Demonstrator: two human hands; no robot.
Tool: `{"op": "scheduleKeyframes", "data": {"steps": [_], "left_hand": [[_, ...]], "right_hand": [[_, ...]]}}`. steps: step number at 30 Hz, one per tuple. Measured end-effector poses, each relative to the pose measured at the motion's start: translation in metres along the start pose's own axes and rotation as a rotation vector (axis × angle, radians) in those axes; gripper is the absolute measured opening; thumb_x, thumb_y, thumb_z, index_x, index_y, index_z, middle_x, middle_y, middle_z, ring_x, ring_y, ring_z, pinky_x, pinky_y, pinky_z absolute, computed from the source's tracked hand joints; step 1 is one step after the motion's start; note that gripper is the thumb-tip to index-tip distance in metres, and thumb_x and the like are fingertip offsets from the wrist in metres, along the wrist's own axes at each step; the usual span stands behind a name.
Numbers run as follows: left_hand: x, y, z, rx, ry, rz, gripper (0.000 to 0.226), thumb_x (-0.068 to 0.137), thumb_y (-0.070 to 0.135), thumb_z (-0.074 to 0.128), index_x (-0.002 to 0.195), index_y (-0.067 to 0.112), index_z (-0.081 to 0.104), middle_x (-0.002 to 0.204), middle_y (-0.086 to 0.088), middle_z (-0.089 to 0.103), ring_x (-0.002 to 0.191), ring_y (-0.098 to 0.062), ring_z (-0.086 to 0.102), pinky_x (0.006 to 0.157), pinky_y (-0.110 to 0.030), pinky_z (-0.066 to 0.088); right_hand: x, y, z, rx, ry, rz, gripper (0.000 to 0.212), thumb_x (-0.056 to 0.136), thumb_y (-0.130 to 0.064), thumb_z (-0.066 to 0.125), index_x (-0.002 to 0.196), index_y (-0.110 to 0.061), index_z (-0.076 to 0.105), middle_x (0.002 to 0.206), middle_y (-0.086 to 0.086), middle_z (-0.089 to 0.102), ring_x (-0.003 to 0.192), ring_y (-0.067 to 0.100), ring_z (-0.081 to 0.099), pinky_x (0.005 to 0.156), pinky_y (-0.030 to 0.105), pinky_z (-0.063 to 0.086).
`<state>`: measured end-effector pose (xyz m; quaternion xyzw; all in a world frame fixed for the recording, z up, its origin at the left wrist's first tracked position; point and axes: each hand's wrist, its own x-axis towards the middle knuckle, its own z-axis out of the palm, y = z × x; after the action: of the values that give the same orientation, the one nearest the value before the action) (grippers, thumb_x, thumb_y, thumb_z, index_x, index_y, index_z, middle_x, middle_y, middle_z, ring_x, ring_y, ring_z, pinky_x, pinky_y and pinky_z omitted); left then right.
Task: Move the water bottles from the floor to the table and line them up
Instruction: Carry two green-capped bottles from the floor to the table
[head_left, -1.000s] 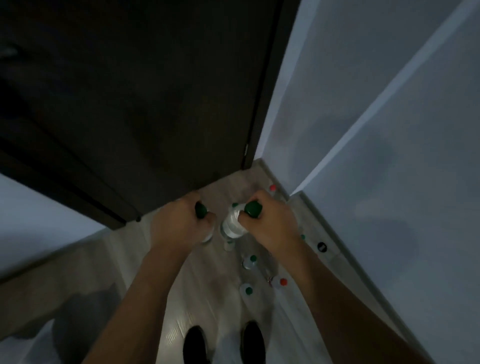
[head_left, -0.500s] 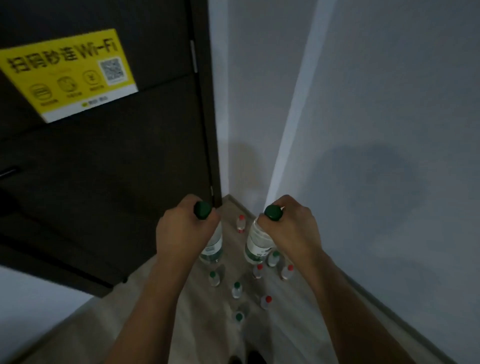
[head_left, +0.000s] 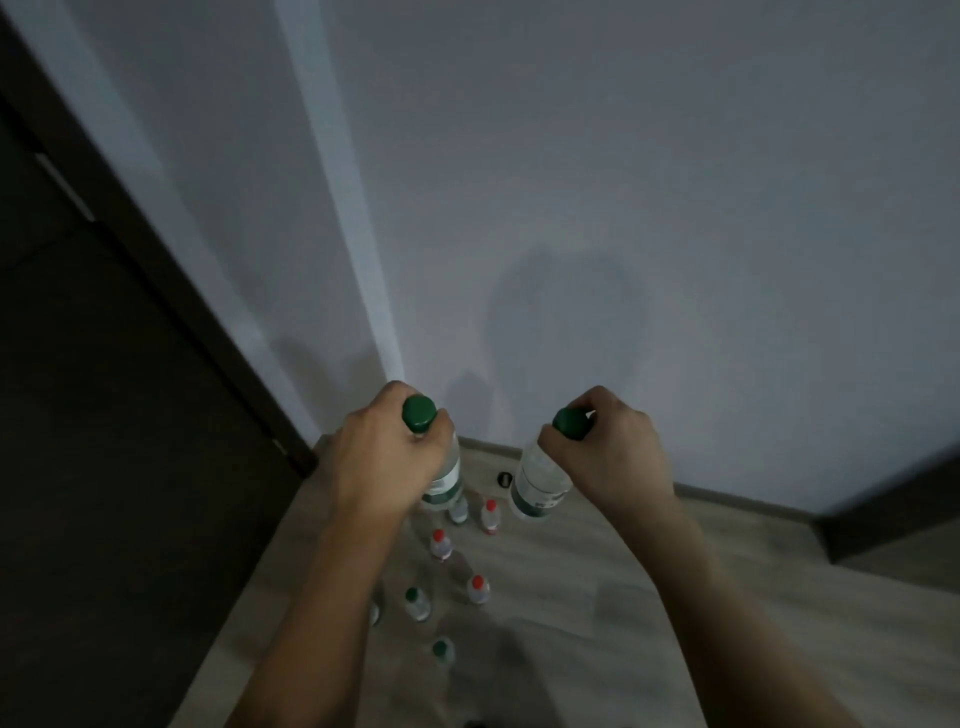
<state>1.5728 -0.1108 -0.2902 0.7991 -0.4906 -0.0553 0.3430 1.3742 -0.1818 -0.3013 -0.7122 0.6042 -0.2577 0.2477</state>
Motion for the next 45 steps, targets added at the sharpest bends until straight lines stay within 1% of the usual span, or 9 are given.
{"op": "scheduleKeyframes", "data": {"steps": [5,10,14,19,23,29,34,41,45], "left_hand": [[-0.014,0.068,0.043,-0.003,-0.105,0.119,0.019,0.081,0.039,0.065,0.076,0.025,0.054,0.058,0.009,0.055,0.055,-0.008,0.052,0.049,-0.019,0.032],[-0.048,0.152,0.095,-0.002,-0.188,0.244,0.023,0.08,0.04,0.067,0.073,0.024,0.052,0.057,0.009,0.054,0.053,-0.002,0.047,0.047,-0.019,0.03],[-0.08,0.226,0.134,0.0,-0.253,0.327,0.022,0.079,0.042,0.063,0.076,0.022,0.054,0.062,0.006,0.058,0.059,-0.019,0.054,0.054,-0.029,0.043],[-0.129,0.316,0.184,-0.01,-0.298,0.449,0.023,0.078,0.044,0.061,0.078,0.021,0.055,0.065,0.004,0.06,0.067,-0.026,0.058,0.062,-0.034,0.05],[-0.173,0.385,0.221,-0.05,-0.365,0.556,0.023,0.077,0.043,0.062,0.077,0.021,0.056,0.065,0.005,0.06,0.066,-0.024,0.056,0.061,-0.032,0.047],[-0.233,0.479,0.265,-0.169,-0.458,0.705,0.023,0.076,0.042,0.065,0.074,0.021,0.055,0.062,0.007,0.058,0.065,-0.02,0.056,0.057,-0.031,0.044],[-0.279,0.544,0.304,-0.253,-0.576,0.836,0.022,0.079,0.038,0.069,0.072,0.022,0.055,0.058,0.009,0.054,0.061,-0.016,0.055,0.053,-0.027,0.038],[-0.334,0.646,0.38,-0.356,-0.724,0.899,0.017,0.077,0.036,0.071,0.072,0.024,0.06,0.061,0.011,0.059,0.063,-0.009,0.058,0.057,-0.027,0.044],[-0.363,0.712,0.428,-0.388,-0.817,0.94,0.018,0.076,0.039,0.072,0.072,0.027,0.059,0.059,0.015,0.058,0.06,-0.003,0.057,0.054,-0.022,0.041]], "right_hand": [[-0.021,0.061,-0.059,0.012,0.126,0.126,0.024,0.071,-0.043,0.066,0.087,-0.026,0.058,0.072,-0.011,0.061,0.065,0.012,0.059,0.056,0.03,0.051],[-0.047,0.132,-0.13,0.016,0.236,0.215,0.024,0.069,-0.043,0.066,0.083,-0.025,0.056,0.069,-0.009,0.061,0.066,0.017,0.059,0.057,0.032,0.05],[-0.071,0.193,-0.188,-0.011,0.329,0.27,0.023,0.068,-0.044,0.065,0.08,-0.028,0.053,0.065,-0.012,0.057,0.062,0.011,0.055,0.048,0.025,0.037],[-0.106,0.266,-0.261,-0.047,0.418,0.369,0.025,0.069,-0.044,0.064,0.084,-0.025,0.056,0.073,-0.006,0.062,0.07,0.019,0.059,0.06,0.033,0.05],[-0.14,0.32,-0.315,-0.028,0.502,0.465,0.027,0.068,-0.045,0.064,0.085,-0.026,0.056,0.076,-0.006,0.062,0.071,0.019,0.059,0.061,0.034,0.051],[-0.188,0.389,-0.381,-0.053,0.671,0.583,0.027,0.068,-0.045,0.063,0.077,-0.023,0.052,0.067,-0.009,0.056,0.062,0.013,0.054,0.049,0.027,0.036],[-0.214,0.442,-0.425,-0.055,0.762,0.731,0.029,0.066,-0.047,0.062,0.08,-0.023,0.056,0.071,-0.007,0.059,0.066,0.015,0.057,0.057,0.033,0.051],[-0.231,0.533,-0.495,-0.077,0.845,0.861,0.027,0.064,-0.051,0.061,0.079,-0.029,0.055,0.072,-0.013,0.059,0.068,0.011,0.058,0.06,0.035,0.054],[-0.233,0.585,-0.539,-0.1,0.862,0.896,0.029,0.065,-0.053,0.061,0.081,-0.03,0.053,0.069,-0.014,0.057,0.064,0.007,0.057,0.058,0.035,0.054]]}}
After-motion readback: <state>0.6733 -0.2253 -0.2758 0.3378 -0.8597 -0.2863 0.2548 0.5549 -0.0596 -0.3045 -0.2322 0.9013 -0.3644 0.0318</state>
